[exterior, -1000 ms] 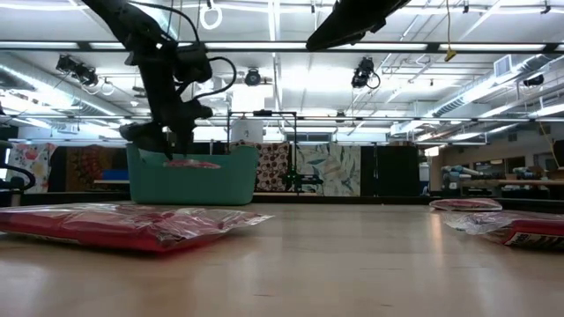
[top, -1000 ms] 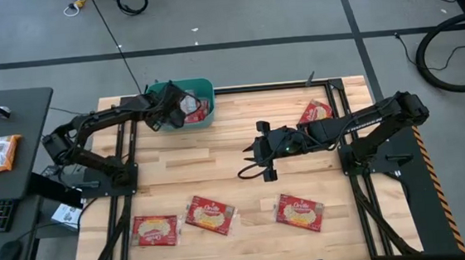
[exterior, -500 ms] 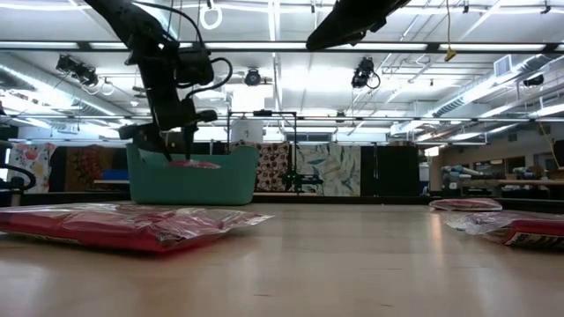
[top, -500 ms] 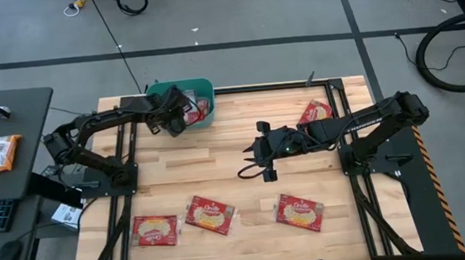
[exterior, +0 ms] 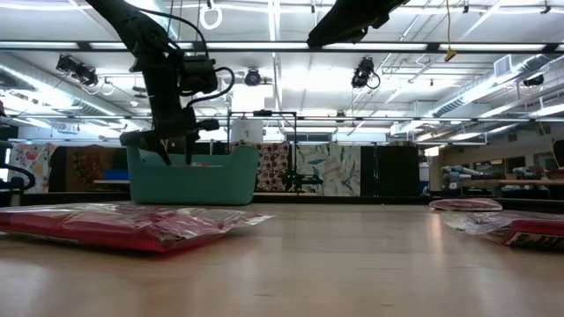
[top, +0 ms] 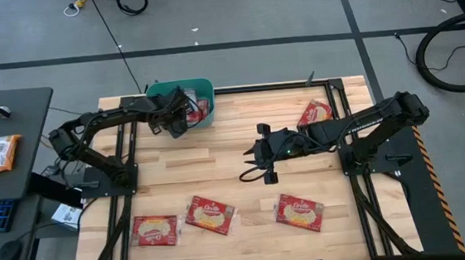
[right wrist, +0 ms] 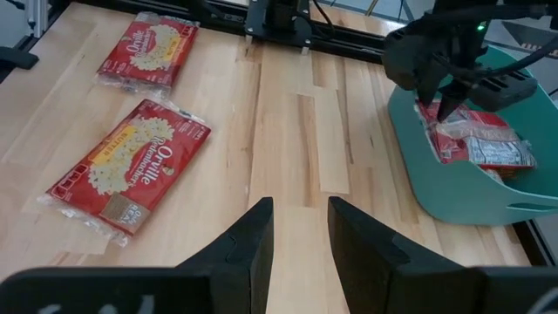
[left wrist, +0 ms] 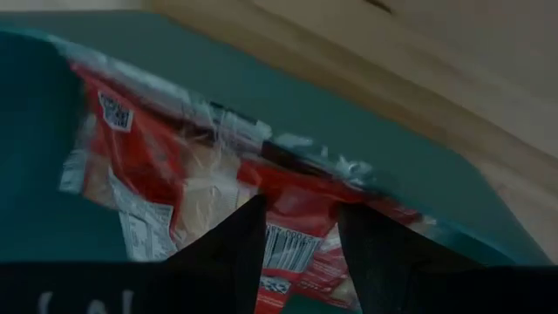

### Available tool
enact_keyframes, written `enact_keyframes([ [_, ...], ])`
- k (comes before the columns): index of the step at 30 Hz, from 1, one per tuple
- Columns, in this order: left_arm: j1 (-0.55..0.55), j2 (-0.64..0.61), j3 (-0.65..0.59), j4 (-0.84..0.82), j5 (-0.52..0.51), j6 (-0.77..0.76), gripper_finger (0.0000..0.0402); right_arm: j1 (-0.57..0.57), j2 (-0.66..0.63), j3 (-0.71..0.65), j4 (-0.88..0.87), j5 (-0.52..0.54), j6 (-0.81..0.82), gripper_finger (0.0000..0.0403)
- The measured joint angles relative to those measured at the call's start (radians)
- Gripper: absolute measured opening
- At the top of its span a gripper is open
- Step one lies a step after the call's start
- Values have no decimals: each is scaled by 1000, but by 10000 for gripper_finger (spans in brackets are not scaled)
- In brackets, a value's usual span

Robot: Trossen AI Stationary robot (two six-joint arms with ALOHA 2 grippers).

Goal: Sort popcorn bags into baskets
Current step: Put the popcorn bag into the bin

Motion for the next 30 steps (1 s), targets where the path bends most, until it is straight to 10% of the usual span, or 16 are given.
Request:
enact_keyframes([
  [8, 48, 0, 0, -19, -13, -136, 123, 0, 0, 0, 1, 4, 6, 116],
  [21, 84, -11, 5, -57, -458, -105, 92, 0, 0, 0, 10, 5, 9, 116],
  [30, 83, -44, 198, -88, 9, -569, 82, 0, 0, 0, 17, 6, 6, 116],
])
